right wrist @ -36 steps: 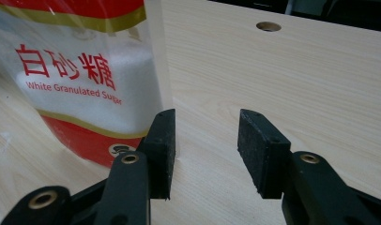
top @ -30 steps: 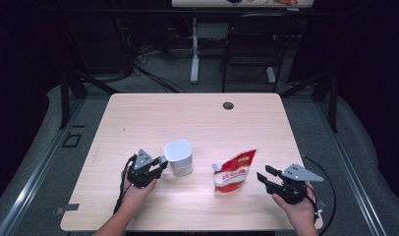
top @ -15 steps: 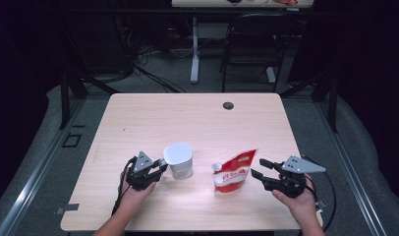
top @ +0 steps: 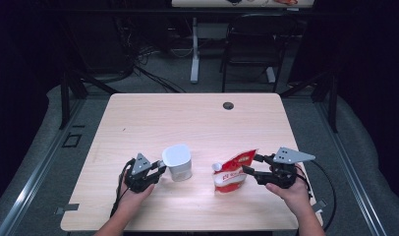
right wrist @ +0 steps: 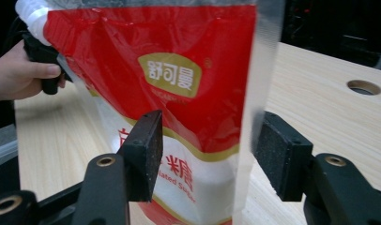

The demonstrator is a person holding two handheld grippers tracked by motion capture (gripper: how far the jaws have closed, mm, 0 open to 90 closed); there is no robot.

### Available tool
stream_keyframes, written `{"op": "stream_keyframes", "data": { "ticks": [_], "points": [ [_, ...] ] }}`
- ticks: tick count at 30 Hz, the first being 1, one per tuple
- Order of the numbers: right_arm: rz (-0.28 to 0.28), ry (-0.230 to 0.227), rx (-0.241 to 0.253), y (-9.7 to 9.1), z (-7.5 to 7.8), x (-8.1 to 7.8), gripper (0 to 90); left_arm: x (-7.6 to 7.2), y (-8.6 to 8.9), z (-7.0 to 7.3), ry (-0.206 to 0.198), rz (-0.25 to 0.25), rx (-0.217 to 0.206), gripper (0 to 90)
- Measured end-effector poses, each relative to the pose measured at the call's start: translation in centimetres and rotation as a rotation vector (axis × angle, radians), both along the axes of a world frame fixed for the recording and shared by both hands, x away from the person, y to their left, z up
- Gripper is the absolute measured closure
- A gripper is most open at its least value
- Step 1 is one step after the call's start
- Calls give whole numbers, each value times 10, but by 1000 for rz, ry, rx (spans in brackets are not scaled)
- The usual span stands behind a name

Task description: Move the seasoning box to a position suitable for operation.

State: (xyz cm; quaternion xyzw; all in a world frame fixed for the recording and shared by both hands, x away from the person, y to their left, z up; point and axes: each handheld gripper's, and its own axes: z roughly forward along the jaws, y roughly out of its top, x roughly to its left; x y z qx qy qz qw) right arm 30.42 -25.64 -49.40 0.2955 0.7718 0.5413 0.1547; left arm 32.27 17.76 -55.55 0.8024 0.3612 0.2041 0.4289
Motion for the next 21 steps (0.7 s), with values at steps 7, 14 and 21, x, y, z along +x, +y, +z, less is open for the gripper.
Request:
{"op": "stream_keyframes", "data": {
  "ticks": [7, 14, 21],
  "points": [
    [7, -7, -23, 1, 1, 1, 494, 0, 1, 0, -3, -5, -1, 693],
    [28, 7, -30, -5, 3, -12, 566, 0, 1, 0, -1, -8, -4, 691],
    [65, 23, -17, -8, 2, -23, 571, 0, 1, 0, -2, -6, -2, 691]
  ]
}}
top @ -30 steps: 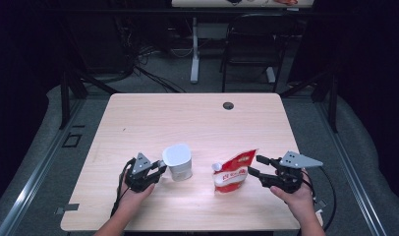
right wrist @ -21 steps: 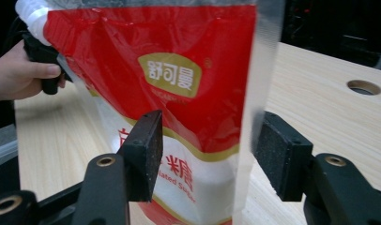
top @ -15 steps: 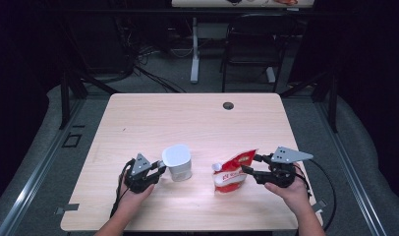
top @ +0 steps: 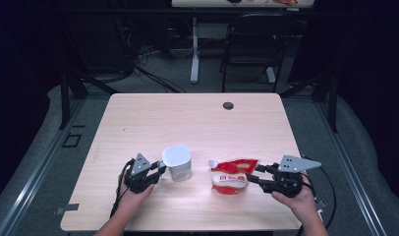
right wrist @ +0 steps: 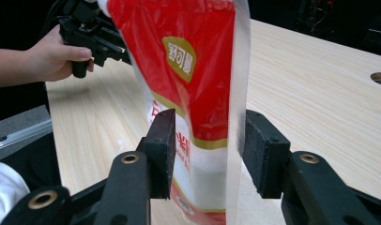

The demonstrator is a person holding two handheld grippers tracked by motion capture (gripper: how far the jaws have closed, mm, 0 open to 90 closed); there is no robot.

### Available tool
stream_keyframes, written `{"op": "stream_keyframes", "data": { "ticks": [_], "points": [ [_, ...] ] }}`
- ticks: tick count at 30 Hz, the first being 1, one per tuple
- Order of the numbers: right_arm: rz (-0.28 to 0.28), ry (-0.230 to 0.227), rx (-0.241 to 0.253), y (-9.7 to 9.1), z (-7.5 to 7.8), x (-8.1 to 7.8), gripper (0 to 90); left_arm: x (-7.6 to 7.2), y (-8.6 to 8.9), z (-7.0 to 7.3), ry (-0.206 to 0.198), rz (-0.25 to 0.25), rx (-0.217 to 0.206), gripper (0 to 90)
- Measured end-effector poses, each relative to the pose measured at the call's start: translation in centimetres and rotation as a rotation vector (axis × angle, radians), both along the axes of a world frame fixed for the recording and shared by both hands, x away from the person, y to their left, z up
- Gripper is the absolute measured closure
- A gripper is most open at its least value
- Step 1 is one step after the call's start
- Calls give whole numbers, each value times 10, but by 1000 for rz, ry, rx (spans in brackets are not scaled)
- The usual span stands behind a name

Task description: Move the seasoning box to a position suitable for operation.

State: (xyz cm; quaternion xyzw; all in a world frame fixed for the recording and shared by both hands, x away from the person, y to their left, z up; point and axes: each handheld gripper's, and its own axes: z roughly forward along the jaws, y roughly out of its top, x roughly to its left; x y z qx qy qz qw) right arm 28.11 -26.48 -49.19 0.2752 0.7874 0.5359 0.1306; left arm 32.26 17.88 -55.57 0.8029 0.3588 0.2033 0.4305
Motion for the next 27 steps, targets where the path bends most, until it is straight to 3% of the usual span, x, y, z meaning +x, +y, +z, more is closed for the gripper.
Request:
{"op": "stream_keyframes", "data": {
  "ticks": [7, 9, 13, 15, 19, 22, 27],
  "points": [
    [69, 41, -32, 8, -7, 3, 512, 0, 0, 0, 0, 1, -2, 690],
    [65, 41, -51, 14, -11, 5, 500, 0, 0, 0, 0, 1, -3, 690],
    [61, 37, -45, 20, -14, 9, 500, 0, 0, 0, 0, 1, -3, 691],
    [61, 31, -17, 26, -14, 12, 521, 0, 0, -1, -5, 3, -7, 691],
    [47, 2, -52, 29, -12, 14, 659, -1, 0, -1, -4, 3, -7, 691],
    [58, 6, -59, 29, -11, 13, 775, -1, 0, -1, -4, 3, -6, 691],
    [56, 19, -72, 30, -10, 11, 848, -1, 0, -1, -6, 4, -5, 691]
  ]
}}
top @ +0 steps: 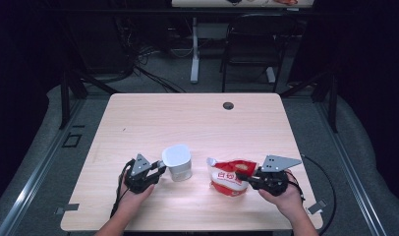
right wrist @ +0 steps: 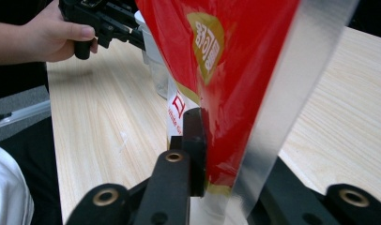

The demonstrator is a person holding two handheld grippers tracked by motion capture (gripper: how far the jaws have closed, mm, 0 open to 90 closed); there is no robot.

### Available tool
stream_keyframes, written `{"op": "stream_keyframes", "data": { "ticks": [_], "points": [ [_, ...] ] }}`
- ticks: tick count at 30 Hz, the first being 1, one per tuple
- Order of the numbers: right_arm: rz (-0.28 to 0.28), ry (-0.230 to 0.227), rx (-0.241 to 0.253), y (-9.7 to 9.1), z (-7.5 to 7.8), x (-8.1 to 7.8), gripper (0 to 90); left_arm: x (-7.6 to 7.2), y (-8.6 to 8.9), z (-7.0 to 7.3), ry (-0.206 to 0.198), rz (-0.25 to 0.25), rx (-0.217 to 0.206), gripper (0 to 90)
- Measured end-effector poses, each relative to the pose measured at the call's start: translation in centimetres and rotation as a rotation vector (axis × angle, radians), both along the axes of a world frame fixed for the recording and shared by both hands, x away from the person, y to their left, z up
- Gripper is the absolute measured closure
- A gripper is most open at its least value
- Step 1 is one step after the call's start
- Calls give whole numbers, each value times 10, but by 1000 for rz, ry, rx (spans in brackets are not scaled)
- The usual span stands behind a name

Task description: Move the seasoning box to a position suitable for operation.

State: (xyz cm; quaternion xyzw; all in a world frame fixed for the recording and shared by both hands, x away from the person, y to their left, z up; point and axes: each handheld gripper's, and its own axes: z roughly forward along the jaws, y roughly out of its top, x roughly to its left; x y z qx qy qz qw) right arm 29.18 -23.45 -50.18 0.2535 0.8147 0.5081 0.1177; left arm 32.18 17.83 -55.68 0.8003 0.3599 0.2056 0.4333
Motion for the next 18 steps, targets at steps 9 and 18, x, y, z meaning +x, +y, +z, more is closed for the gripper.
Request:
{"op": "stream_keyframes", "data": {
  "ticks": [9, 18],
  "points": [
    [-135, 8, 35, -1, 0, 1, 879, 1, 1, 0, 5, -8, -7, 691],
    [-309, -24, 47, -10, -3, 3, 887, 1, 1, 0, 5, -8, -4, 691]
  ]
}}
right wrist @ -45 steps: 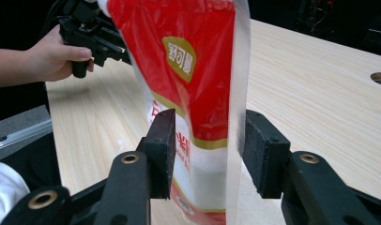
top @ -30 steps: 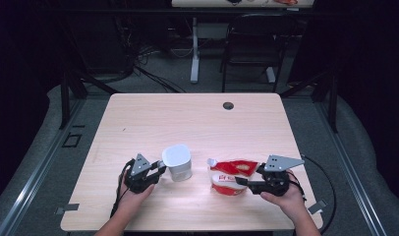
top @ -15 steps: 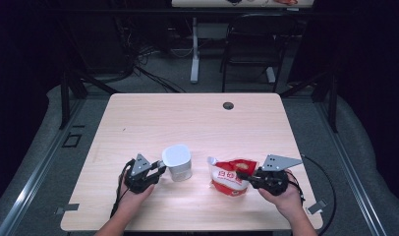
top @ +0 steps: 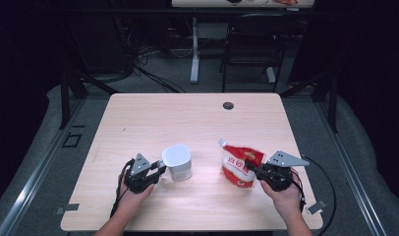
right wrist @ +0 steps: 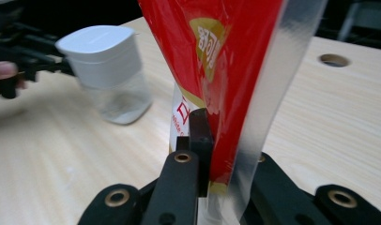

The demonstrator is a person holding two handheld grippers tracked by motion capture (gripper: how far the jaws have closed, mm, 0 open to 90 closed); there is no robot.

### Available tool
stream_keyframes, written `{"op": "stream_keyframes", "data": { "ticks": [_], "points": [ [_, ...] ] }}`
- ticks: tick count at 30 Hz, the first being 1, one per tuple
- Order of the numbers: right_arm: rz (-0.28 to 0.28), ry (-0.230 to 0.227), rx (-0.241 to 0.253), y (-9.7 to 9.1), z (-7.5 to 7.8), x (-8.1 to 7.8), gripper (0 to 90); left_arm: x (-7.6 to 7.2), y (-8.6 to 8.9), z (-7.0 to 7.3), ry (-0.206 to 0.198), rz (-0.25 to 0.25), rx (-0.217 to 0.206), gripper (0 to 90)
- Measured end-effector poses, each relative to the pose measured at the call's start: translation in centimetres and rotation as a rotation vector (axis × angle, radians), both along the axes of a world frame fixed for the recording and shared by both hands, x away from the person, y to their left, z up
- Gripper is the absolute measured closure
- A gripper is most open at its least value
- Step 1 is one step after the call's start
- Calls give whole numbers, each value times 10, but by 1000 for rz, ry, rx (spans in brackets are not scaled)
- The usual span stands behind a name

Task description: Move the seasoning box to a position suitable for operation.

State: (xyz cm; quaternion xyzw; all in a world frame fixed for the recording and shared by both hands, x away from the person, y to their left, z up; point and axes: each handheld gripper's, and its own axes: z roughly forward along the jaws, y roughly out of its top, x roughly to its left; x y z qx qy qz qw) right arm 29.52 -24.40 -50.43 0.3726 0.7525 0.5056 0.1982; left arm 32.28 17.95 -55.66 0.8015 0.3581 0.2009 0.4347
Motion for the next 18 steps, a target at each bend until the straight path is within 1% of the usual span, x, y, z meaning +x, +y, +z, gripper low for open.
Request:
{"op": "stream_keyframes", "data": {
  "ticks": [1, 4, 6, 7, 8, 9, 10, 11, 12, 13, 14, 15, 18],
  "points": [
    [-23, -15, -1, -1, -1, 0, 887, 0, 0, 0, -1, 0, 0, 692],
    [-85, -32, -4, -5, -2, 0, 888, 0, 0, 0, -2, -1, 0, 691],
    [-120, -47, -10, -7, -3, -1, 886, 0, 0, 0, 6, -3, -14, 689],
    [-123, -49, -19, -9, -4, -2, 882, 1, 1, -1, 12, -3, -24, 686],
    [-123, -53, -3, -10, -5, -3, 874, 1, 1, -1, 16, -5, -27, 683],
    [-116, -51, -2, -12, -6, -3, 859, 1, 2, -1, 16, -5, -28, 682],
    [-113, -47, 9, -13, -6, -4, 838, 0, 1, -1, 12, -2, -25, 682],
    [-110, -47, 23, -14, -6, -4, 807, 0, 1, -1, 10, -1, -24, 682],
    [-110, -52, 34, -14, -6, -5, 752, 0, 0, -1, 9, 3, -20, 682],
    [-102, -46, 47, -16, -6, -6, 708, 0, 0, -1, 5, 8, -19, 681],
    [-100, -44, 65, -16, -6, -7, 679, 0, 0, -1, 5, 8, -19, 680],
    [-104, -47, 73, -17, -6, -8, 656, -1, -2, -1, 2, 18, -10, 682],
    [-122, -49, 61, -20, -7, -11, 592, -1, -3, 0, 1, 20, 6, 693]
  ]
}}
